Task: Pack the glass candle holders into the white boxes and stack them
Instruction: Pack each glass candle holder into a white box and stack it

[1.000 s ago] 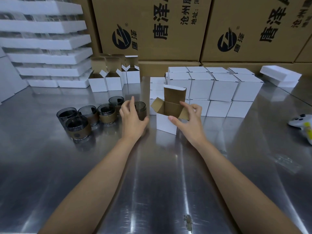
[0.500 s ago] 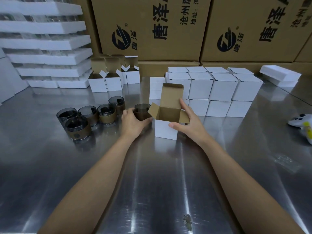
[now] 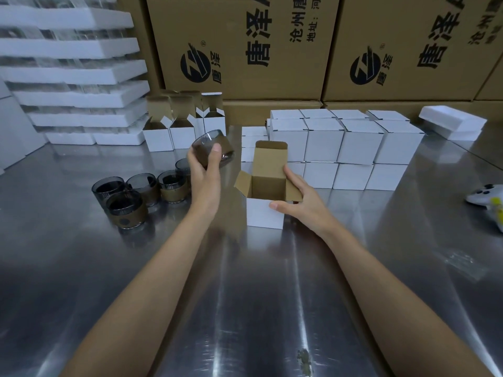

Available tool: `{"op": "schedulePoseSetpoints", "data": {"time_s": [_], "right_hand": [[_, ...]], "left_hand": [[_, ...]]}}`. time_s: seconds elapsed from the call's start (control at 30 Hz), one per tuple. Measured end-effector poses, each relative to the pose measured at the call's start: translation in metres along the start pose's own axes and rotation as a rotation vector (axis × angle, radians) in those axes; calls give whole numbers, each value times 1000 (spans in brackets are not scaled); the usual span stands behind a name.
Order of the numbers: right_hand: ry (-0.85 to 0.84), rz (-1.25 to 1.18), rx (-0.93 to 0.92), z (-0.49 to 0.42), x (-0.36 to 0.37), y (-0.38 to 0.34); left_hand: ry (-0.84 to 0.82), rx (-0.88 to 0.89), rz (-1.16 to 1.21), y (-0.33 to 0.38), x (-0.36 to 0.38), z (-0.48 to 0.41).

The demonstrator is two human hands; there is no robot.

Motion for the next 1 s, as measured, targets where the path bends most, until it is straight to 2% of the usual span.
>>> {"op": "schedulePoseSetpoints", "data": {"time_s": [0.17, 0.33, 0.47, 0.8, 1.0], "right_hand": [[6, 10, -8, -1, 7, 0], [32, 33, -56, 2, 8, -8], [40, 8, -78, 3, 9, -11], [7, -37, -58, 2, 10, -6], [6, -43, -57, 3, 9, -3]], "left_hand": [[-138, 202, -111, 39, 23, 23], [-254, 561, -659, 56, 49, 47], [-252, 765, -835, 59, 55, 60], [-409, 670, -1023, 31, 61, 51], [-366, 744, -1007, 30, 57, 55]]}}
Point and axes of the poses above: each hand's wrist, its own z-axis away from the middle knuckle, its own x-axis out of the palm, y = z × x, the point moved 9 cm from there along -z, towards the middle knuckle, and after that the axes turned 8 degrees about -z, right-handed, at the moved point
